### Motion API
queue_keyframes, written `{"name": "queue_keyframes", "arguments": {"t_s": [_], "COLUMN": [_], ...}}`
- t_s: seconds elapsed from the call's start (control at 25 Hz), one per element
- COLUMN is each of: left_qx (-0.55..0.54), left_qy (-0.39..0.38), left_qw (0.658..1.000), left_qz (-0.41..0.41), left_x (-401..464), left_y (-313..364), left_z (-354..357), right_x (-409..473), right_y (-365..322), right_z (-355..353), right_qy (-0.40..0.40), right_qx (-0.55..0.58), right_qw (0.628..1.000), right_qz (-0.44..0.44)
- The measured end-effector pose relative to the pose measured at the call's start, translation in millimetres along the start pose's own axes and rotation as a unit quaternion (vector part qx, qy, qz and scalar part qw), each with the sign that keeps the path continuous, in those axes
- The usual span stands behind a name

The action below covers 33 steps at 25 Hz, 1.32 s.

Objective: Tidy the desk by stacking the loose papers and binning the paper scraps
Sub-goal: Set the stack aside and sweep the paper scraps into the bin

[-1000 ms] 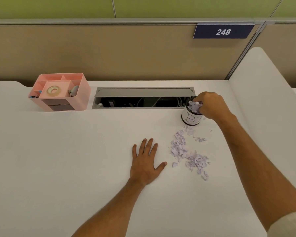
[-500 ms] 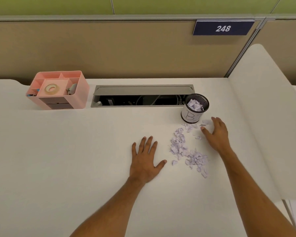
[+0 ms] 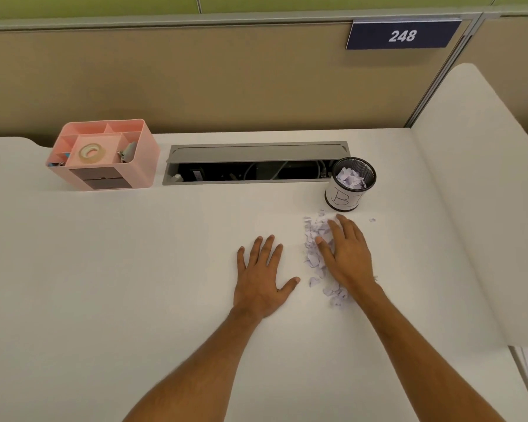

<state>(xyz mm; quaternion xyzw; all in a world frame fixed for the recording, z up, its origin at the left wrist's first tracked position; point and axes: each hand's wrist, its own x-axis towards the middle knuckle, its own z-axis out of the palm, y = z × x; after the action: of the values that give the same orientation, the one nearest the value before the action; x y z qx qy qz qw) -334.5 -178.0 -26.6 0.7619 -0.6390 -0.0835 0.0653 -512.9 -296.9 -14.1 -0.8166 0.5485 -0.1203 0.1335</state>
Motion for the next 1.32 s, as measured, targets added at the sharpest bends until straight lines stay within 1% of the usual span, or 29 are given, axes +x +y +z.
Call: {"name": "queue_keyframes", "arguments": {"t_s": [0.08,0.16,0.24,0.28,0.36,0.44,0.52,0.56,0.6,0.68,0.72,0.76,0.84,0.92,1.0,1.16,1.24,1.32], "left_qx": [-0.001,0.002,0.006,0.006,0.007,0.008,0.008,0.008,0.008,0.008,0.009,0.008,0.006,0.004,-0.001,0.005,0.004,0.003], "left_qy": [0.001,0.001,0.004,0.007,0.008,0.006,0.006,0.006,0.004,-0.001,-0.001,-0.001,0.004,0.009,0.009,0.01,0.01,0.006], "left_qw": [1.0,1.0,1.0,1.0,1.0,1.0,1.0,1.0,1.0,1.0,1.0,1.0,1.0,1.0,1.0,1.0,1.0,1.0], "left_qz": [0.001,0.001,0.001,0.001,0.002,0.001,0.001,0.001,-0.001,-0.003,-0.003,-0.002,0.0,0.004,0.005,0.006,0.003,0.002], "left_x": [-1,-1,-1,-1,-1,-1,-1,-1,-1,-1,-1,-1,-2,-2,-2,-2,-2,-2], "left_y": [0,0,0,1,1,0,1,1,1,1,1,1,1,1,1,1,0,0], "left_z": [0,0,0,0,0,0,0,0,0,0,0,0,0,0,0,0,1,1], "right_x": [14,27,32,30,16,-7,-35,-50,-64,-91,-101,-110,-115,-105,-86,-49,-39,-34], "right_y": [-2,-5,-8,-10,-12,-10,-3,2,7,15,17,17,12,4,-4,-15,-21,-23], "right_z": [-6,-7,-4,-2,1,1,-6,-11,-19,-36,-43,-48,-53,-54,-51,-39,-31,-27], "right_qy": [-0.027,-0.079,-0.129,-0.14,-0.123,-0.064,-0.031,-0.025,-0.02,-0.036,-0.063,-0.095,-0.138,-0.143,-0.145,-0.183,-0.152,-0.131], "right_qx": [0.007,-0.013,-0.045,-0.058,-0.065,-0.06,-0.062,-0.064,-0.064,-0.073,-0.087,-0.103,-0.119,-0.103,-0.094,-0.112,-0.11,-0.114], "right_qw": [0.999,0.993,0.986,0.983,0.982,0.984,0.985,0.987,0.992,0.997,0.992,0.984,0.975,0.977,0.981,0.977,0.982,0.984], "right_qz": [-0.039,-0.084,-0.099,-0.105,-0.129,-0.156,-0.161,-0.145,-0.109,0.015,0.074,0.111,0.13,0.119,0.088,0.016,-0.028,-0.05]}}
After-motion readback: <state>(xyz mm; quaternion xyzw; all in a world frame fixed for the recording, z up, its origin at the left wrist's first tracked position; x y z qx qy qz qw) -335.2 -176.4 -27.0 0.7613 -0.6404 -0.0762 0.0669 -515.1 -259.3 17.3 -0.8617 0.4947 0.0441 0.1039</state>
